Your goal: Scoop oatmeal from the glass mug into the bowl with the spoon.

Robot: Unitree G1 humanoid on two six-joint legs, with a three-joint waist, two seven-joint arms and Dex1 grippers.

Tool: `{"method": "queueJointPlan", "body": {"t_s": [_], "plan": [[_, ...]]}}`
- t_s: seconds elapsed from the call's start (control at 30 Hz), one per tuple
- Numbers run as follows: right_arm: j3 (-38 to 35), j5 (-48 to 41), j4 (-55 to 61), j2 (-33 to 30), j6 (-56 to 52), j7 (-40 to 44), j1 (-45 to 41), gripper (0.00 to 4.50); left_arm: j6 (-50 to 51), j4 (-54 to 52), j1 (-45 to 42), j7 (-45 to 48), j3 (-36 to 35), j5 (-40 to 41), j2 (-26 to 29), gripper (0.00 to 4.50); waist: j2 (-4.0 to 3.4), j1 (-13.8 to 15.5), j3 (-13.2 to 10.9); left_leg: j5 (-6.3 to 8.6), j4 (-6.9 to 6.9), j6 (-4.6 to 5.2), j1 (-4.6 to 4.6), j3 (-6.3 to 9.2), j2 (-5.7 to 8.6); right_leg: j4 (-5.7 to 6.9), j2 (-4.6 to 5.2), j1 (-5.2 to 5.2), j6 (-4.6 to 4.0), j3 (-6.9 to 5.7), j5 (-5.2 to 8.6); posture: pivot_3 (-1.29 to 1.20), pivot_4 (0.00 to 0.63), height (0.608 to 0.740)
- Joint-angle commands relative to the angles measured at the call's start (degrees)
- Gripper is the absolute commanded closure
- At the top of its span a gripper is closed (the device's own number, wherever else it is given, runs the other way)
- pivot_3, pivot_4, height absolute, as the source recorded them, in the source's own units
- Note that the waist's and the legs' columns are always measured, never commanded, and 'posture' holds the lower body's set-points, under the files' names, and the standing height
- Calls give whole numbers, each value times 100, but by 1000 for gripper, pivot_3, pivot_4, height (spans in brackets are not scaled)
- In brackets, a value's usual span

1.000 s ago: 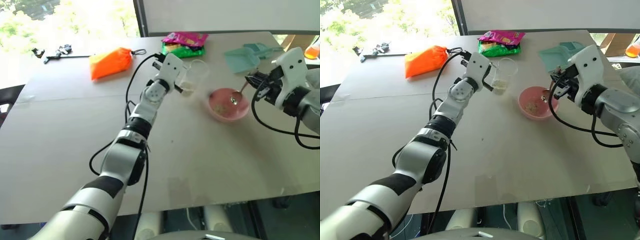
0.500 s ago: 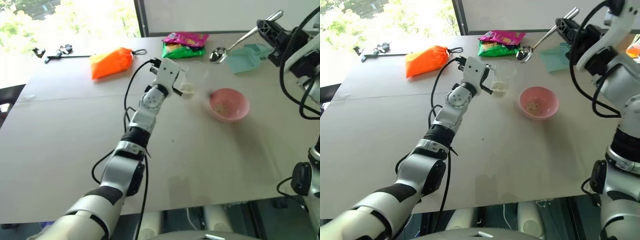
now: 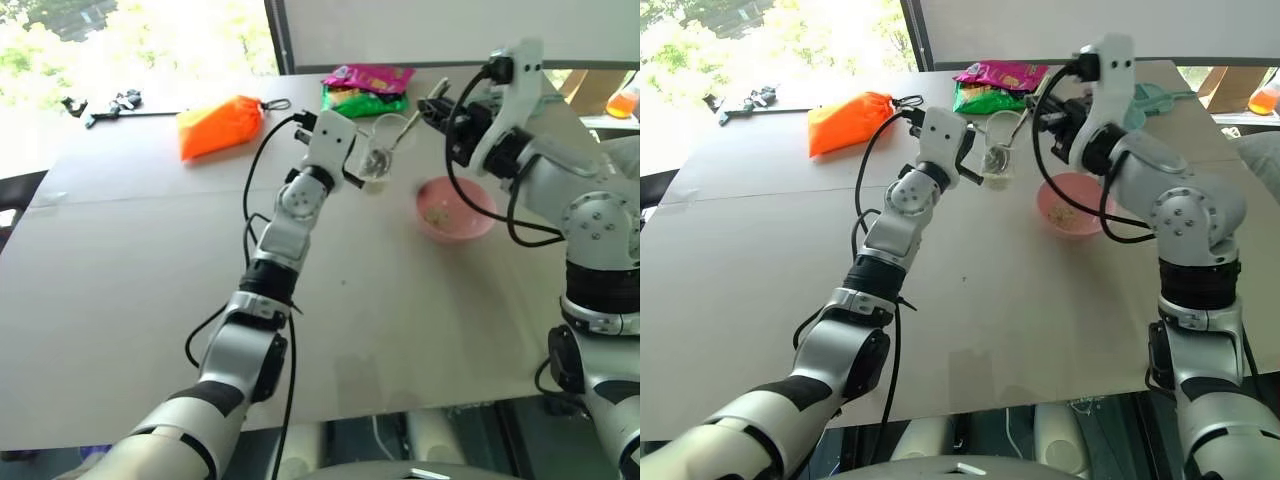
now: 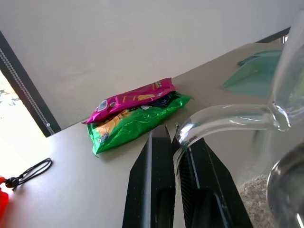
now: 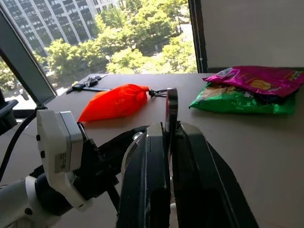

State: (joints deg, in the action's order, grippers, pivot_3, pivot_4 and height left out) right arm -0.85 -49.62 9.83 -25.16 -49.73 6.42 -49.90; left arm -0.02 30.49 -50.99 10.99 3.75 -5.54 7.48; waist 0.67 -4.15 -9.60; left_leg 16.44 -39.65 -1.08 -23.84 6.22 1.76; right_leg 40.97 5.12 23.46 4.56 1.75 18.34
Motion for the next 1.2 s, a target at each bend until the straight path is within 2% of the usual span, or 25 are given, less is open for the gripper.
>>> {"method": "queueJointPlan", "body": {"t_s": [0.03, 0.1, 0.2, 0.23, 0.3, 0.37, 0.5, 0.7, 0.87, 1.0, 1.2], "plan": [[114, 386, -4, 123, 311, 450, -199, 2741, 1, -552, 64, -76, -101, 92, -9, 4500, 0, 1, 0, 0, 0, 0, 0, 1, 0, 0, 0, 0, 0, 0, 0, 0, 150, 740], [133, 496, 93, 113, 364, 679, -183, 1597, 128, -736, 202, -96, -176, 151, 12, 4500, 0, 3, 0, 0, -1, 0, 0, 9, 0, 0, 0, 0, 0, 0, 0, 0, 150, 740], [-77, 436, 529, -72, 362, 1030, -42, 284, 372, -1166, 525, -163, -458, 358, 82, 4500, 0, 4, 0, 0, -1, 0, 0, 20, 0, -2, 1, 0, 0, 0, 0, 0, 150, 740], [-219, 385, 641, -128, 339, 1043, 35, 126, 451, -1310, 638, -195, -577, 441, 103, 4500, 0, 0, 0, 0, -1, -1, 0, 21, 0, -2, 1, 0, 0, 0, 0, 0, 150, 740], [-498, 431, 929, -238, 594, 1182, 339, 126, 588, -1623, 889, -249, -824, 624, 148, 4500, 0, 9, 0, 0, 0, -1, 0, 26, -1, -3, 1, 0, 0, -3, 0, 0, 150, 740], [-917, 117, 1145, -241, 932, 1713, 862, 126, 638, -1892, 1159, -260, -1104, 860, 207, 4500, 5, 22, 3, 0, 1, -1, 0, 29, -1, -5, 1, -1, 0, -6, 0, 0, 150, 740], [-979, 936, 1824, -1383, 1626, 2932, 2442, 126, 575, -1956, 1586, -10, -1475, 1184, 526, 4500, 5, 77, 3, 0, 0, 0, -1, 30, 2, -8, 3, -6, 0, -11, 0, 0, 150, 740], [-1737, 714, 2073, -1488, 2398, 3904, 4129, 126, -42, -1215, 1791, 825, -1650, 1481, 989, 4500, 4, 106, 4, 0, -22, 0, 13, 25, -1, 1, -5, -32, 0, -34, 0, 0, 150, 740], [-1880, 782, 2171, -1535, 2715, 4289, 4806, 126, -261, -664, 1757, 953, -1757, 1614, 1101, 4500, 5, 133, 3, 1, -45, 2, 38, 34, 1, -3, -6, -73, 12, -30, -9, 0, 150, 740], [-1842, 1025, 2249, -1617, 3088, 4644, 5254, 126, -131, -851, 1990, 879, -1842, 1674, 1173, 4500, 7, 172, 2, 15, -31, 25, 112, 43, -1, -17, -9, -145, 12, -30, -9, 0, 150, 740], [-1982, 912, 2160, -1717, 3199, 4858, 5348, 126, 102, -1074, 2124, 696, -1873, 1737, 1239, 4500, 7, 181, 2, 15, -31, 25, 140, 57, -3, -20, -10, -175, 13, -29, -9, 0, 150, 740]]}}
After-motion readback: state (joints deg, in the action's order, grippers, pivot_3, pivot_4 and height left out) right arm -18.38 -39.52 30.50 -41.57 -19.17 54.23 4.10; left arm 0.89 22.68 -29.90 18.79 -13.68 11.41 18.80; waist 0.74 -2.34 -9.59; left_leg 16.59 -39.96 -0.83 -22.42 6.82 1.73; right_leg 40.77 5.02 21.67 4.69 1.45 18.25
